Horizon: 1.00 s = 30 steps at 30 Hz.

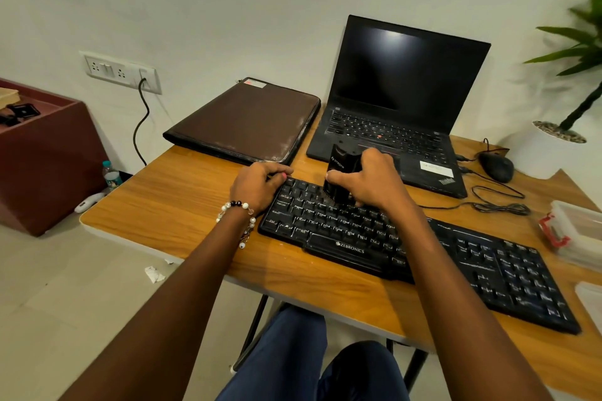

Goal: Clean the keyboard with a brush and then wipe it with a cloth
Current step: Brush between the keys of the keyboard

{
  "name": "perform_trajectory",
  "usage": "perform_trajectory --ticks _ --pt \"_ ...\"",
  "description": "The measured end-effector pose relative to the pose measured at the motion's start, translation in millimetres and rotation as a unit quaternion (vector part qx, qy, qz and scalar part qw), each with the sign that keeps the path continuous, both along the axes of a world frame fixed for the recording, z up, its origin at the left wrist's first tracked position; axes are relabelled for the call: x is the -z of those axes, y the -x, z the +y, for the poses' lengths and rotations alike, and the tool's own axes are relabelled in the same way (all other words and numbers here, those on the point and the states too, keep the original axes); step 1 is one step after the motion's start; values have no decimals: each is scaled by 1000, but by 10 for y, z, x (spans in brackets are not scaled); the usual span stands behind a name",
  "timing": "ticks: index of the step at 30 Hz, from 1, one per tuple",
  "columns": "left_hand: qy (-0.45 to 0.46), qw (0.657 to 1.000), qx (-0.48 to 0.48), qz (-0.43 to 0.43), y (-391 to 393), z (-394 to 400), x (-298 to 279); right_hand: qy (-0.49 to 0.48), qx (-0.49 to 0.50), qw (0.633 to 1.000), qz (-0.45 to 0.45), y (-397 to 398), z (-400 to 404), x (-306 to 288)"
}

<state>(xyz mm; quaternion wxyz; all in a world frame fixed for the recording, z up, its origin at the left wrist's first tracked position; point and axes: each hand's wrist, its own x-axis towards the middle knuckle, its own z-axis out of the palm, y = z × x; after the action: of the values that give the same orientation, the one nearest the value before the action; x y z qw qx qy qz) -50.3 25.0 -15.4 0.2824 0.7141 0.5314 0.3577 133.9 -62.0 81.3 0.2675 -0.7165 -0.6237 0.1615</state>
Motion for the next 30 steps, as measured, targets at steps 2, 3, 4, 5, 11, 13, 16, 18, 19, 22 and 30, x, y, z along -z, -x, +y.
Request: perform_trajectory --ticks 2,3,4,5,11,13,16,18,19,22,30 --pt "-1 1000 0 4 2 -11 -11 10 -11 999 28 -9 20 -30" --pt "-1 1000 1 3 5 -10 -13 0 -5 999 50 -9 33 -29" --pt "-1 1000 3 2 6 -11 -12 -18 9 998 59 -9 48 -13" --pt "-2 1000 4 1 7 -11 -9 -37 24 997 56 -12 62 16" --pt "-8 1000 3 13 -1 -8 -5 -46 41 994 85 21 -4 147" --pt "-9 1000 -1 19 -4 -9 -5 -6 37 995 89 -14 -23 111" --pt "-7 1000 -2 23 -14 -13 -7 11 43 995 92 -77 -1 34" --pt "-12 1000 4 24 -11 -14 -13 -32 64 991 111 -78 27 40" --pt "-15 1000 7 23 -7 -15 -14 -56 76 989 114 -60 31 60" --pt "-16 1000 11 17 2 -21 -13 -95 96 987 83 3 15 167" --pt "-15 1000 9 20 -4 -9 -2 -16 89 996 26 -99 -11 72"
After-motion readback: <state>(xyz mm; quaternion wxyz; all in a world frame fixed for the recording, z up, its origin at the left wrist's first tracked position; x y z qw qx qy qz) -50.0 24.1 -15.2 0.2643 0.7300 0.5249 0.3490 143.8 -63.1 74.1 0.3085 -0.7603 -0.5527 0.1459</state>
